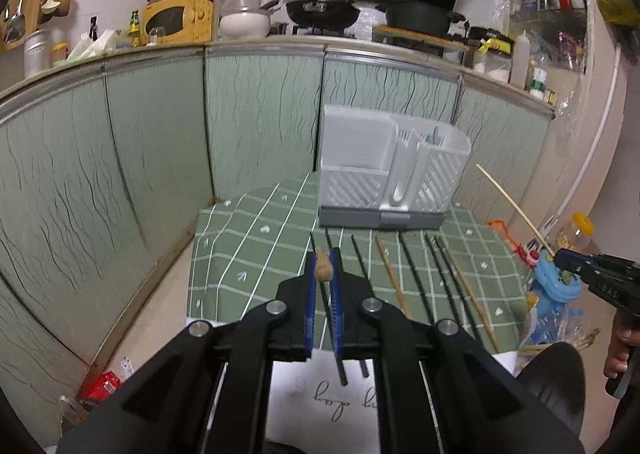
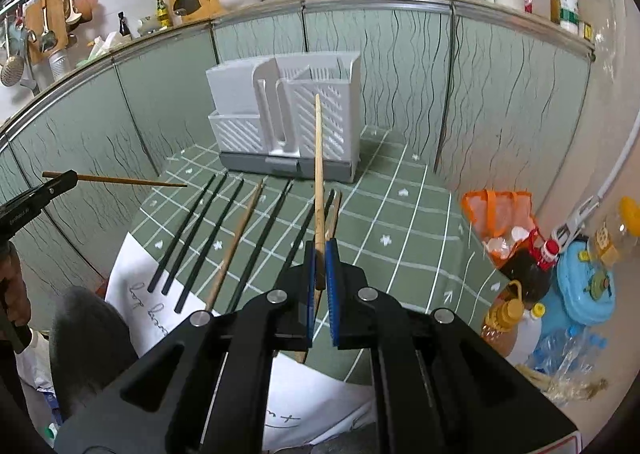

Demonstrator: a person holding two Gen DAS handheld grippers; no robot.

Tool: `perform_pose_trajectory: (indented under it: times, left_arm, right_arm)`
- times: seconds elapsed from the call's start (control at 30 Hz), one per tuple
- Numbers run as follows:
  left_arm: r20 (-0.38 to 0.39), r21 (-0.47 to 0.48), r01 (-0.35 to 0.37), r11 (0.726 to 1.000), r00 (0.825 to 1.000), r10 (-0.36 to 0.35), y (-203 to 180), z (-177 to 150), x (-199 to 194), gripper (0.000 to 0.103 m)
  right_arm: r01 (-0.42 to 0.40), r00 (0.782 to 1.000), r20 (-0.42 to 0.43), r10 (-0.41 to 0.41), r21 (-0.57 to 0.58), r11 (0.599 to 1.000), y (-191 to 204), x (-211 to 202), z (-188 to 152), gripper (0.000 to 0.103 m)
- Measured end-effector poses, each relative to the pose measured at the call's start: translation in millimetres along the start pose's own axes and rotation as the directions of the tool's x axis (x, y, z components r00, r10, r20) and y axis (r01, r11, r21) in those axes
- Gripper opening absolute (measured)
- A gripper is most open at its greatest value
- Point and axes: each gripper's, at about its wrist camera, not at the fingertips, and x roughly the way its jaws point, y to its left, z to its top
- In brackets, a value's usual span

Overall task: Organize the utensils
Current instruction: 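Lift the wooden chopsticks with both tools and carry them toward the white caddy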

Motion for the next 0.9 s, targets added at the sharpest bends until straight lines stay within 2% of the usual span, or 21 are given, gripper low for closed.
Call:
perform_pose_trajectory:
  times: [0.17,0.47,0.67,0.9]
  left_arm:
    - [0.037,0.009,0.023,1.0,0.999,-0.023,-5.7,20.5,-9.5,0.008]
    - [0.054,0.033,0.041,0.999,0.998,-0.043,-16.8,39.1,-7.4,0.008]
    - [0.059,0.042,0.058,0.997,0.996,-0.061,-23.8,45.3,-4.1,0.008]
    - [0.06,0.047,0.069,0.997,0.996,-0.072,-25.6,47.7,-1.1,0.008]
  right_arm:
    - [0.0,1.0,0.003,0.0,-0.007,1.0,0.6,-3.7,17.5,0.005]
    - [-0.023,1.0,-0.018,0.023,0.006,1.0,-3.1,1.2,46.4,0.005]
    - [-0.017,0.998,-0.057,0.017,0.01,1.0,-10.5,23.7,79.0,0.005]
    - [-0.006,0.998,-0.059,0.007,0.019,1.0,-16.2,39.0,100.1,0.005]
